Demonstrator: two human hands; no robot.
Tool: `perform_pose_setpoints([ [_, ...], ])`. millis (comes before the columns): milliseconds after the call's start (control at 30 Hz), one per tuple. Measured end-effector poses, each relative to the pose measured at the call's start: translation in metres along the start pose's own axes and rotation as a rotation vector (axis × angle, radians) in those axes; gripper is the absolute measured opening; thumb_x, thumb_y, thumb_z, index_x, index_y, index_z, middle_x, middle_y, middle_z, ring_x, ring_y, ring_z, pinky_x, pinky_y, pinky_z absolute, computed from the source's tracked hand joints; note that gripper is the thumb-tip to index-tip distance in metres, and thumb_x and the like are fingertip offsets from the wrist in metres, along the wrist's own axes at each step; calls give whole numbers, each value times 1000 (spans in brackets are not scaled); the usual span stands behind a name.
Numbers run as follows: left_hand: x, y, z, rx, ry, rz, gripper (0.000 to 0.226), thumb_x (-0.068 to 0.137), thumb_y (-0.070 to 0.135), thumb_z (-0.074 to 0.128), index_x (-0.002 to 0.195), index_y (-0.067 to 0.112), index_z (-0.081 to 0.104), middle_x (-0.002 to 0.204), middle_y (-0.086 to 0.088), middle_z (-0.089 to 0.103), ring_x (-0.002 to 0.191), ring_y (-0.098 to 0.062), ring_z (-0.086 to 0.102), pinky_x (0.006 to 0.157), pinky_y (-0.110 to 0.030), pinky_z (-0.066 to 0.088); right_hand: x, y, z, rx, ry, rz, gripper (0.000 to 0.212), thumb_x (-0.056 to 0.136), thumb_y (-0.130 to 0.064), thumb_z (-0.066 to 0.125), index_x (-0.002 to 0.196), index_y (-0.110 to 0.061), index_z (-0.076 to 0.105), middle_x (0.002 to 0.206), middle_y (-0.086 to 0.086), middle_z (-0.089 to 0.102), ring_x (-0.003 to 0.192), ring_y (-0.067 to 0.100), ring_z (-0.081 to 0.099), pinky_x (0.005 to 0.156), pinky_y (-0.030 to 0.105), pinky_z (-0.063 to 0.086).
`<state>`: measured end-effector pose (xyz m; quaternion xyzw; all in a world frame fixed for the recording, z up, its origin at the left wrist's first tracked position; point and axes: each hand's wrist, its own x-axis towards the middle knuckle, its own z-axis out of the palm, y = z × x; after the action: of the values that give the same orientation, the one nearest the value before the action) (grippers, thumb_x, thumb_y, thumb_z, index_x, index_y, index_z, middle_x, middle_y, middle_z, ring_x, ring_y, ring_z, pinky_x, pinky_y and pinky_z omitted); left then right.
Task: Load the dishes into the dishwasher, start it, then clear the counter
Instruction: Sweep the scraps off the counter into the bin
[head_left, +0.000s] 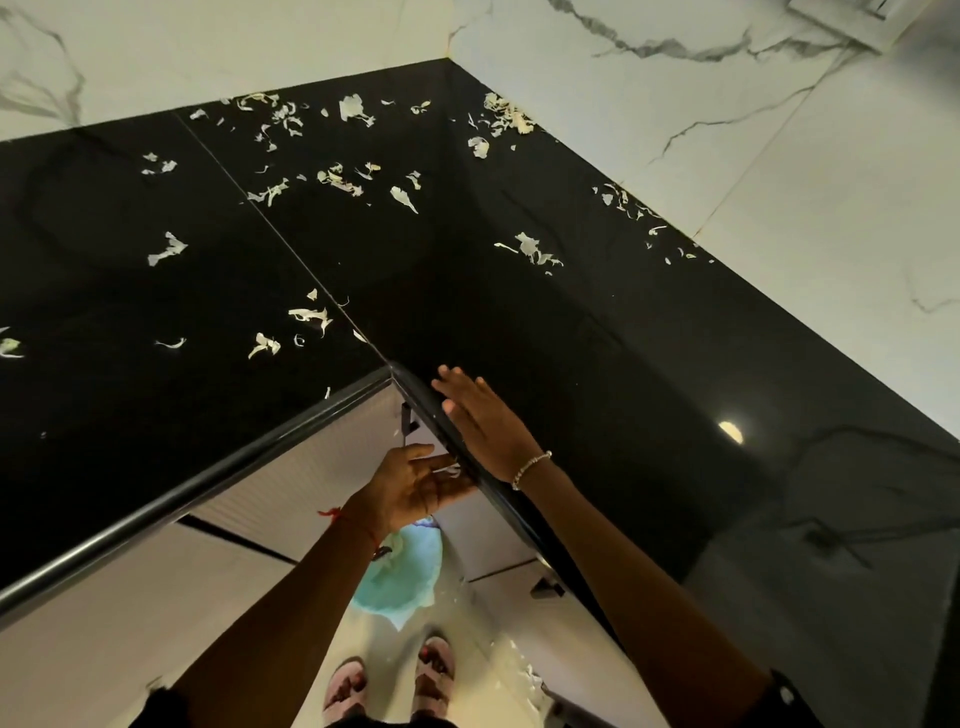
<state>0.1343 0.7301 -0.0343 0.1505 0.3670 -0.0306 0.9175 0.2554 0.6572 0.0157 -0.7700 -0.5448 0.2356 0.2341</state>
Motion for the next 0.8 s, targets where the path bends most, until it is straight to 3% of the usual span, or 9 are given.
perform_pose_setpoints([
  [133,-1,1,8,99,-30,-6,45,79,18,45,117,-5,50,101,-27,64,88,-38,67,77,-46,56,-13,-3,-8,277,48,-9,43,99,-24,26,140,-13,35,150,3,30,138,5,16,108,4,3],
  [200,0,2,13,119,-52,-2,41,75,16,46,111,-4,54,98,-26,65,85,-37,67,75,-45,57,-10,0,-13,232,88,68,42,101,-22,25,142,-14,32,152,0,24,138,1,10,109,8,0],
  [333,0,1,18,170,-64,20,29,82,13,44,103,-2,57,90,-22,68,83,-32,68,73,-42,58,-5,-9,-4,-10,-75,11,44,102,-22,24,145,-14,26,154,2,19,143,12,8,115,25,-2],
  [433,-3,1,19,243,-55,87,27,94,20,40,106,6,60,98,-16,69,94,-28,66,75,-41,57,-12,-16,3,140,-195,1,41,101,-22,26,140,-14,35,146,10,36,136,19,33,111,22,12],
  [500,-2,3,17,212,-55,56,29,89,16,43,111,4,58,107,-21,65,99,-32,64,76,-43,57,-21,-18,-2,374,-55,39,44,98,-28,25,135,-12,43,140,11,45,128,14,42,110,19,18],
  [567,-1,4,15,155,-18,5,29,89,13,40,110,-1,56,101,-25,67,94,-36,65,77,-47,56,-29,-11,-9,469,201,103,46,96,-31,25,133,-11,46,140,7,45,130,9,38,112,19,21],
  [633,0,4,14,131,27,-12,30,93,13,34,107,-3,55,96,-26,67,87,-37,67,75,-48,55,-36,-1,-12,373,327,223,42,100,-29,26,136,-13,41,146,5,38,137,12,30,116,28,22],
  [733,4,-1,12,123,38,-3,31,94,12,33,104,-4,57,91,-26,68,81,-35,69,71,-45,58,-48,-5,6,-81,182,329,61,97,-46,3,146,-13,18,156,3,6,143,15,0,118,31,1],
  [800,1,-5,13,193,60,17,30,95,10,32,86,-1,58,72,-19,68,64,-26,68,57,-32,58,-57,-16,26,-312,129,293,79,84,-57,-12,147,-12,4,150,1,-16,139,14,-18,114,29,-12],
])
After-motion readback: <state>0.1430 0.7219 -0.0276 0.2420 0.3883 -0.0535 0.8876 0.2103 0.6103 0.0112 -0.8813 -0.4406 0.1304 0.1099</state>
